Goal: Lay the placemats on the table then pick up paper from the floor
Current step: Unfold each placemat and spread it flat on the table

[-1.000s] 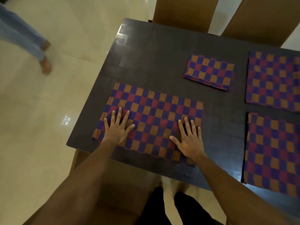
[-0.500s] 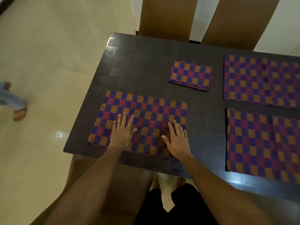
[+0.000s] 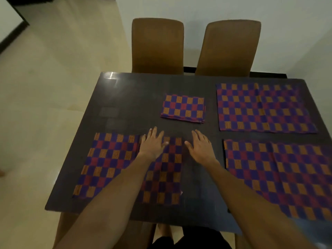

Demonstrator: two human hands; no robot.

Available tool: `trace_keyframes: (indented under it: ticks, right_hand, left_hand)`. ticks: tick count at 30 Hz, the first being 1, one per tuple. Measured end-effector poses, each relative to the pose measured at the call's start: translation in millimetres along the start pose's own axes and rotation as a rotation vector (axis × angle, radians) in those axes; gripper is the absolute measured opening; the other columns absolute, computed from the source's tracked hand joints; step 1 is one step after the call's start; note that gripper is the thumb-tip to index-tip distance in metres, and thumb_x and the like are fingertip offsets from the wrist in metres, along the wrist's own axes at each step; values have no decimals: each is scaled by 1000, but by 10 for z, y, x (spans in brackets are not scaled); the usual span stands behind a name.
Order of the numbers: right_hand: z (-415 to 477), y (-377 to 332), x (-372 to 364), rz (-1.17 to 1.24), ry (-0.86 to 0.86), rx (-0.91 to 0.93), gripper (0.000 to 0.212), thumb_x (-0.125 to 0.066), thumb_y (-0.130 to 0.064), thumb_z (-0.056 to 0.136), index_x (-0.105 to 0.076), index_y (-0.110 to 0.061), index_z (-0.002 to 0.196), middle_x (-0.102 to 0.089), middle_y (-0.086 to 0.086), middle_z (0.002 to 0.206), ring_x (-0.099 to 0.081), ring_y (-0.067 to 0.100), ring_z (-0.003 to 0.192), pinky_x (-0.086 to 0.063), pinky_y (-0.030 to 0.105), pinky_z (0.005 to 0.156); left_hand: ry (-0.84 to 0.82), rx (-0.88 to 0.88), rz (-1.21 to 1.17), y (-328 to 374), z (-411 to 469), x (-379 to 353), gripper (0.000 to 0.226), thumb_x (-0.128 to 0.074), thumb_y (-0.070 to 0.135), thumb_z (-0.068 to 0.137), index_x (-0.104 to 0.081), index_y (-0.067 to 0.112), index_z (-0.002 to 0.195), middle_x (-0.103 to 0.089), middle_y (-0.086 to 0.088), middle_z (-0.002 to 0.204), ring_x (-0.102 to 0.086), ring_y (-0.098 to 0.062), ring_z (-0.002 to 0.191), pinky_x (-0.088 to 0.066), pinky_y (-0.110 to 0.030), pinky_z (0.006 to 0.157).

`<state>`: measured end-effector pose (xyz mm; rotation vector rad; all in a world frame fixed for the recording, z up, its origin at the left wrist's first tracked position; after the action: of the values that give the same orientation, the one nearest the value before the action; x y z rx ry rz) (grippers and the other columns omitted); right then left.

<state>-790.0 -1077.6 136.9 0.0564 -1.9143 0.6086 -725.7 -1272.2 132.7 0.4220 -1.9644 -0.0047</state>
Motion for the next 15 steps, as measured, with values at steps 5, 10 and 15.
trace_keyframes:
  ticks: [5,10,15]
  right_hand:
    - [557,295,90,-24,-52,15,63,-38,-45,103,-23,-12,154,-21,11,162,-21,30,148,-25,49,117]
    - [1074,309,71,-105,-63,76,61,-43,-39,102,-22,-17,155,-18,11,162,-20,32,148,-22,48,119]
    - [1514,393,57,-186,-28,64,59,-49,-22,100,-24,-15,153,-24,12,160,-24,33,146,-22,47,118]
  left_hand:
    - [-159,109,-45,102,416,-155,66,-28,55,103,-11,25,159,8,-14,167,8,-35,154,-7,-58,121]
    - [-98,52,-5,232,797,-108,65,-36,51,103,-13,26,159,1,-15,167,2,-34,154,-10,-52,122]
    - [-42,137,-336,253,1290,-14,70,-49,40,102,-9,29,159,-7,-20,165,-16,-39,150,-23,-54,120]
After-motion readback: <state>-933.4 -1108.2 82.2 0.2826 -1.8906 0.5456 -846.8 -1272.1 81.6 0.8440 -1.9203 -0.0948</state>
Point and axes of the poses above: each hand's wrist, its own z-axis towards the middle knuckle, its own x-axis out of the back of the hand, y = z × x, the point moved 7 cm from there along z, towards the middle knuckle
